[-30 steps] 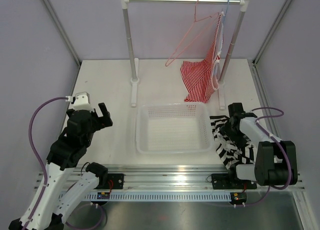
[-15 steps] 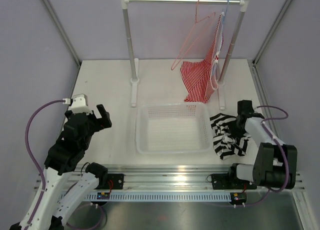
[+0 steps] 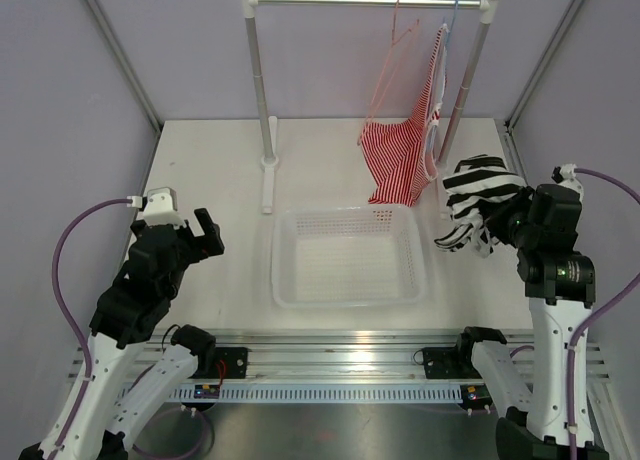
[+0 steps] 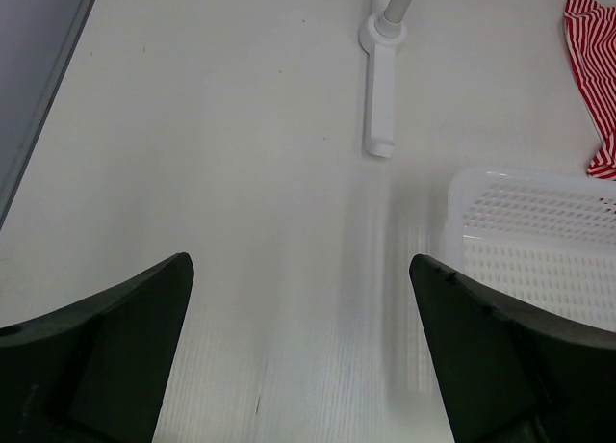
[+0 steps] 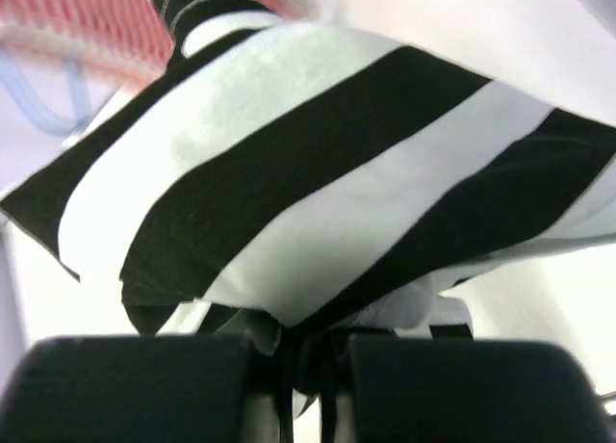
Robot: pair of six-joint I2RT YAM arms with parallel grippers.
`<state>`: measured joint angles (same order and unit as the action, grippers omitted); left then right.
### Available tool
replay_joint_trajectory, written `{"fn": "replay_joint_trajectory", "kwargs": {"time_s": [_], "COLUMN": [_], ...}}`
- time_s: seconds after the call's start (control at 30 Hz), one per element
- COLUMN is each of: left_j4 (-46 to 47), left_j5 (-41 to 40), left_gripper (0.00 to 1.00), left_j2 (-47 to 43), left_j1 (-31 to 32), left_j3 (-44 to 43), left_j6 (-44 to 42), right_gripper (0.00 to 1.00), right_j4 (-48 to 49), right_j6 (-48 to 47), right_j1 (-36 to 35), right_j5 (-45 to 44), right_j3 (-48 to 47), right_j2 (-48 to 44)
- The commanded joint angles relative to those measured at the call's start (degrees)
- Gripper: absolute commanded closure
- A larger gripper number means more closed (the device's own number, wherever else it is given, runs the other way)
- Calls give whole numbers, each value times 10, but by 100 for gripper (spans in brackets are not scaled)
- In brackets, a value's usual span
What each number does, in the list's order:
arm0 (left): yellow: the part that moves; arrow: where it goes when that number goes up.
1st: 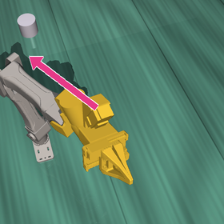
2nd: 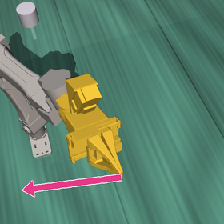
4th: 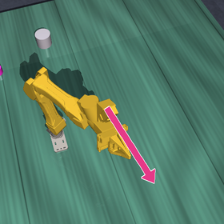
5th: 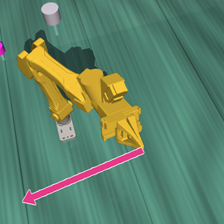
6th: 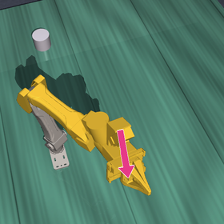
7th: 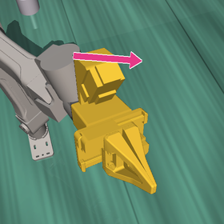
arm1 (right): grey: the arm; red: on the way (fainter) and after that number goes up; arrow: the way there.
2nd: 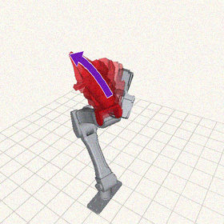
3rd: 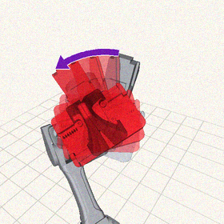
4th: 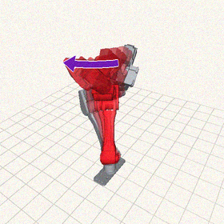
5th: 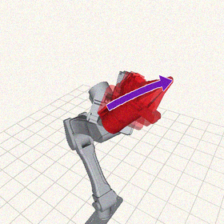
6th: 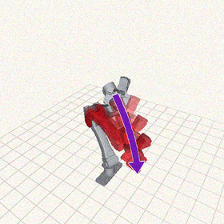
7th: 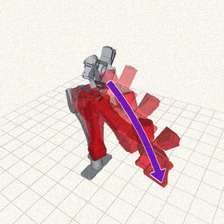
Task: Remove the tank top from the hanger
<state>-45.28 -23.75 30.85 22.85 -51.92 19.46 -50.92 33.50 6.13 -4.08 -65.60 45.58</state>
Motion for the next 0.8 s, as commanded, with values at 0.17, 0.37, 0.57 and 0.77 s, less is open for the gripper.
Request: {"fn": "replay_joint_trajectory", "kwargs": {"time_s": [0.17, 0.37, 0.57, 0.77], "left_j4": [25, 21, 17, 18], "left_j5": [2, -7, -22, -27], "left_gripper": [1, 1, 1, 1], "left_j2": [5, 7, 5, 7], "left_j1": [-3, -4, -9, -9], "left_j3": [-2, -3, -2, -1], "left_j6": [-7, -7, -3, -2], "right_gripper": [100, 100, 100, 100], "right_j4": [74, 134, 212, 318], "right_j6": [-5, 1, 26, 24], "right_j1": [-12, -130, -371, -451], "right_j5": [320, 313, 94, 15], "right_j3": [36, 52, 86, 151], "right_j2": [-41, 2, 75, 160]}}
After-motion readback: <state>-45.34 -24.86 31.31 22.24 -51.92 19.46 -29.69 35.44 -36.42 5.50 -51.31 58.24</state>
